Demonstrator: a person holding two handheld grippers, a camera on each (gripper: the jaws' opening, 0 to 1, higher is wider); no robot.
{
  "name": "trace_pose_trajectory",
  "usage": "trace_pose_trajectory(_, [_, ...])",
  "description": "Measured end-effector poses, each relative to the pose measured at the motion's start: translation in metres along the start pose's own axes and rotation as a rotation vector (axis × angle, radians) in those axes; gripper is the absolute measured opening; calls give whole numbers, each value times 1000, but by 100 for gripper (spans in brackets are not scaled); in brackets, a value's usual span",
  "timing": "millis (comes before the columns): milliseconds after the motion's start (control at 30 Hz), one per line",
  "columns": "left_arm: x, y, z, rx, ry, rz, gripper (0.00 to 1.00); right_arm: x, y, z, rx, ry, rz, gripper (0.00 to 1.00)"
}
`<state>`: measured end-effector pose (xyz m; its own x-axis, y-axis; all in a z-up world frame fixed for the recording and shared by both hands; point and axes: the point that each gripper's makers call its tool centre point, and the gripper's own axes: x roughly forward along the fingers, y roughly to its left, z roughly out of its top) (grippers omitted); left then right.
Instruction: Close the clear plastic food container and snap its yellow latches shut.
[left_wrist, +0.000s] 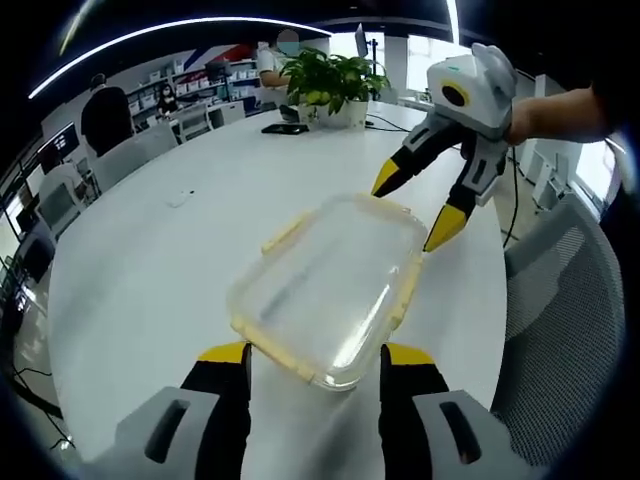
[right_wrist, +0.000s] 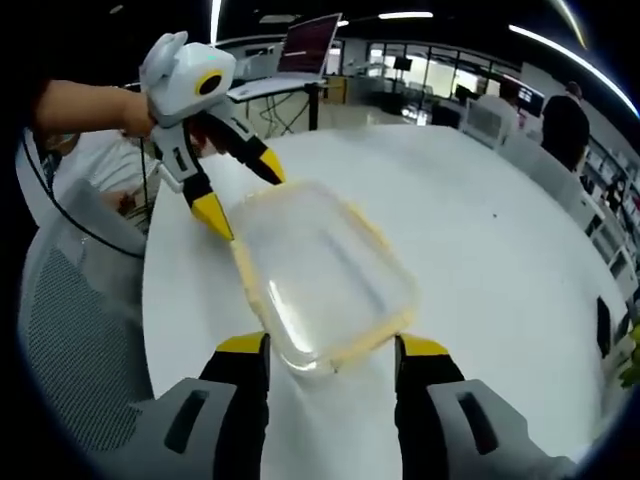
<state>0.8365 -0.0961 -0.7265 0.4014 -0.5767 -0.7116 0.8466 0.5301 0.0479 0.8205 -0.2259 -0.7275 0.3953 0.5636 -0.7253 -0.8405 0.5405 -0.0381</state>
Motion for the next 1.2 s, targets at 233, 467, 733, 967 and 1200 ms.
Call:
trace_pose_trajectory(233, [6,11,4,-16,4,1,45,8,-13,4,5,11,3,46])
trace_pose_trajectory(467, [9,19,8,-32,1,4,45,13,-22,8,20,14,8,46])
trace_pose_trajectory(733, [14,25,12,-33,6,4,46,14,-27,9,35,19,-2,46])
trace_pose_trajectory(967, [17,26,13,-33,6,3,46,14,-29,8,43,21,-6,46])
trace_pose_trajectory(1200, [17,27,13,-40,5,5,46,16,-30,9,45,25,-3,47])
